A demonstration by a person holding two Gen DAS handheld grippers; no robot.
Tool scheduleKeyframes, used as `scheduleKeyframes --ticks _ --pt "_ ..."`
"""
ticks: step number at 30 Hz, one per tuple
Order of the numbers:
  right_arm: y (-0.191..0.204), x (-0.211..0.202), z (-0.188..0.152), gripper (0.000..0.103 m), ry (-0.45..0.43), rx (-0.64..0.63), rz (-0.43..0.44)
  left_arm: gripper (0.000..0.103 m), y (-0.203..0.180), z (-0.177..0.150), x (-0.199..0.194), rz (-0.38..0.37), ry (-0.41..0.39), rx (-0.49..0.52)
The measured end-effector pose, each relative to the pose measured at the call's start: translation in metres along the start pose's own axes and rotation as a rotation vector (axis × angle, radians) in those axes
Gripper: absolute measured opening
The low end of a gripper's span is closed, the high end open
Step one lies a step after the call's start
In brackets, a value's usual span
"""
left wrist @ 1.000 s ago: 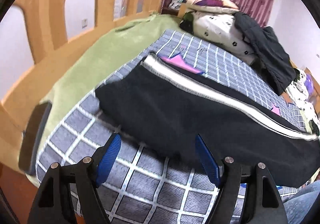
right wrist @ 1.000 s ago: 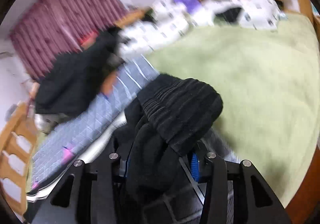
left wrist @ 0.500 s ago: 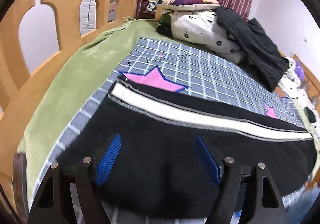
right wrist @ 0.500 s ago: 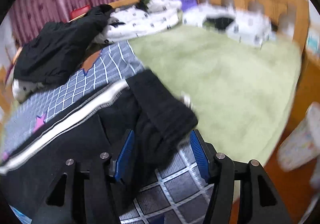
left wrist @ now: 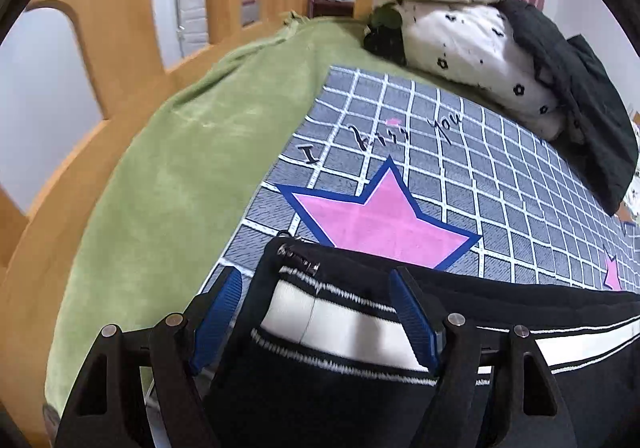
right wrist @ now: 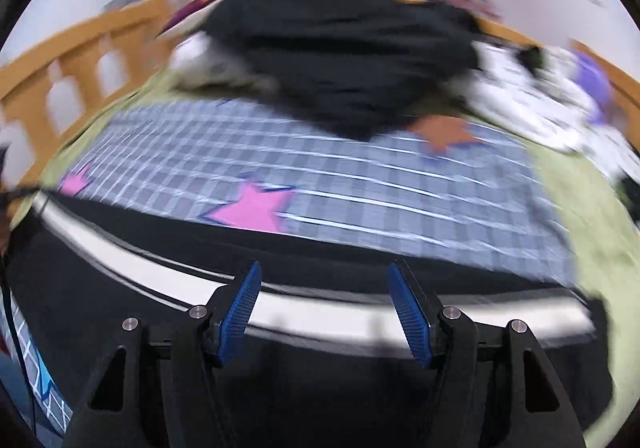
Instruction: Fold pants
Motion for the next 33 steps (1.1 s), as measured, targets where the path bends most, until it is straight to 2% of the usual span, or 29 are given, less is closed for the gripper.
scheduleKeyframes --ticks 5,7,9,10,11,12,13,14,16,17,19,20,23,26,27,28,30,31,33 --pt "0.069 0.050 0.012 0.065 0.033 -0.163 0.118 0.061 -0.001 0.002 0.009 0.003 -0.004 0.055" --pt "0.086 0.070 0.006 0.065 0.088 -0.225 0.143 0.053 -0.002 -0.002 0.014 -0.002 0.004 0.072" --pt "0.091 0.091 -0.004 0.063 0.157 -0.269 0.133 0.040 -0.003 -0.005 0.019 -0.002 0.013 0.080" --pt "0.092 0.100 -0.012 0.053 0.193 -0.286 0.134 0.038 -0.002 -0.006 0.019 0.004 0.007 0.079" --pt "0.094 0.107 -0.019 0.045 0.213 -0.301 0.141 0.030 0.000 -0.007 0.018 0.008 -0.006 0.077" --pt "0.097 0.110 -0.023 0.042 0.211 -0.312 0.148 0.026 0.001 -0.006 0.016 0.009 -0.023 0.076" --pt "0.100 0.108 -0.023 0.022 0.187 -0.323 0.156 0.025 0.002 -0.006 0.013 -0.002 -0.039 0.073" --pt "0.102 0.105 -0.024 0.008 0.179 -0.337 0.157 0.022 0.001 -0.004 0.008 -0.016 -0.057 0.071" --pt "0.104 0.097 -0.023 0.003 0.154 -0.355 0.154 0.020 0.001 -0.001 -0.005 -0.036 -0.110 0.080" --pt "0.103 0.088 -0.018 0.003 0.113 -0.359 0.149 0.020 0.001 0.001 -0.014 -0.049 -0.145 0.084" --pt "0.101 0.066 -0.004 0.003 0.042 -0.326 0.170 0.020 0.003 0.009 -0.036 -0.079 -0.227 0.091" --pt "0.099 0.058 0.004 0.003 0.011 -0.310 0.180 0.020 0.005 0.012 -0.041 -0.089 -0.243 0.079" --pt "0.098 0.048 0.021 0.003 -0.048 -0.282 0.188 0.020 0.014 0.018 -0.026 -0.071 -0.186 0.041" --pt "0.103 0.093 0.014 0.003 0.050 -0.283 0.159 0.020 0.014 0.002 0.020 -0.008 -0.038 0.048" --pt "0.102 0.109 0.007 0.004 0.084 -0.275 0.147 0.022 0.014 -0.005 0.031 0.016 -0.006 0.053" --pt "0.100 0.125 -0.001 0.007 0.121 -0.251 0.137 0.023 0.014 -0.007 0.032 0.033 -0.013 0.061" --pt "0.098 0.124 0.001 0.010 0.084 -0.225 0.126 0.031 0.011 -0.003 0.025 0.073 -0.038 0.099" --pt "0.095 0.118 0.003 0.015 0.085 -0.212 0.124 0.035 0.011 -0.003 0.022 0.082 -0.043 0.110" --pt "0.084 0.102 0.006 0.028 0.067 -0.175 0.126 0.065 0.017 -0.006 0.016 0.133 -0.031 0.113"
Point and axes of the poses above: each gripper's, at about its wrist camera, not at the fingertips, and x roughly the way its jaws point, y to its left, z to its top, the point moved 10 cm from there along x, roughly the way its jaws point, and after that the axes turned 1 degree about x, right-handed, at the moved point
